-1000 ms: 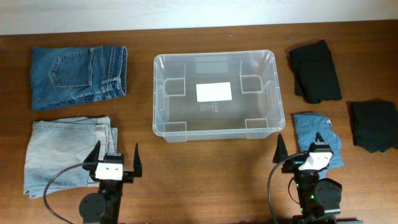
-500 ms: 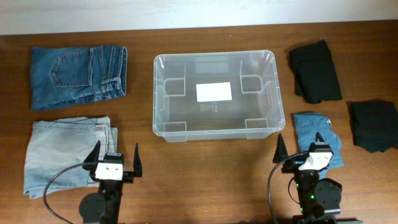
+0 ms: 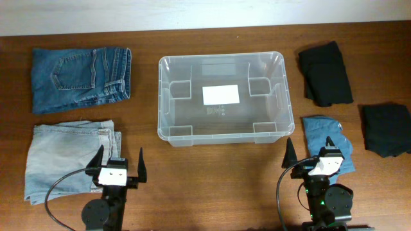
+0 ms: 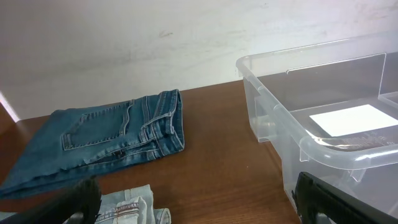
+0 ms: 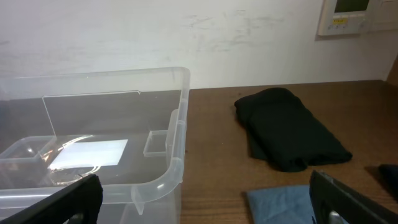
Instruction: Pack container
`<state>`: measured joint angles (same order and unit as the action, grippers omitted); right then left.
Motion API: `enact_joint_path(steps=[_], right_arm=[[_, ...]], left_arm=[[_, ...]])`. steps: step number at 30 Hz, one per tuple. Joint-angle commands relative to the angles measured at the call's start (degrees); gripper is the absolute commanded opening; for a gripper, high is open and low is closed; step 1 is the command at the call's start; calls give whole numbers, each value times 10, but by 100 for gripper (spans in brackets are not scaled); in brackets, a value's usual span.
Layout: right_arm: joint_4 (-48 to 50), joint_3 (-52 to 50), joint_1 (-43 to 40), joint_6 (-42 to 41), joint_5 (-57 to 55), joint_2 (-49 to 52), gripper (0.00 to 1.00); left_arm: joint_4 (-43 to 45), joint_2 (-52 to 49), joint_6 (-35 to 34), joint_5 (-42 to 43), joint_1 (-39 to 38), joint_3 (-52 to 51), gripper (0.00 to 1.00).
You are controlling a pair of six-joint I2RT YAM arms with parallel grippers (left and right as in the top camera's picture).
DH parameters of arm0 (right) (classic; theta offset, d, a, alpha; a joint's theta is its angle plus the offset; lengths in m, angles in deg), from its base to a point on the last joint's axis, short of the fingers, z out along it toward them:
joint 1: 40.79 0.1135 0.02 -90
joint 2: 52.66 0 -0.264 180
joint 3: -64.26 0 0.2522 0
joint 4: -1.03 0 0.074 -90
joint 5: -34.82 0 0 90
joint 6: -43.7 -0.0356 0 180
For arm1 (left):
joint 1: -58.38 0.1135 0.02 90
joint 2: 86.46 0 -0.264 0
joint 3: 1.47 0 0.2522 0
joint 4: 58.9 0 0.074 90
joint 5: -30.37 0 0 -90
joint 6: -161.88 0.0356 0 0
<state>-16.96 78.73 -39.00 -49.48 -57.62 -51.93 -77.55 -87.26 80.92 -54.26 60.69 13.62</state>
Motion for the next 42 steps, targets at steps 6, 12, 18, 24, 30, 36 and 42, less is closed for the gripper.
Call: enact_joint_path(steps=[6, 12, 18, 24, 30, 36, 42], right_arm=[[-3, -4, -3, -1, 5, -5, 98], [-3, -4, -3, -1, 5, -5, 98], [-3, -4, -3, -1, 5, -5, 98], [-3, -4, -3, -1, 5, -5, 98], [-3, -4, -3, -1, 5, -5, 98], [17, -4, -3, 0, 3, -5, 98], [17, -4, -4, 0, 3, -5, 98]], left_arm=[[2, 4, 8, -2, 3, -5, 99], [2, 4, 8, -2, 3, -5, 99], [2, 4, 8, -2, 3, -5, 99], [2, 4, 7, -2, 3, -5, 99], [1, 4, 8, -2, 3, -5, 99], [2, 4, 8, -2, 3, -5, 100], [2, 4, 8, -2, 3, -5, 99]])
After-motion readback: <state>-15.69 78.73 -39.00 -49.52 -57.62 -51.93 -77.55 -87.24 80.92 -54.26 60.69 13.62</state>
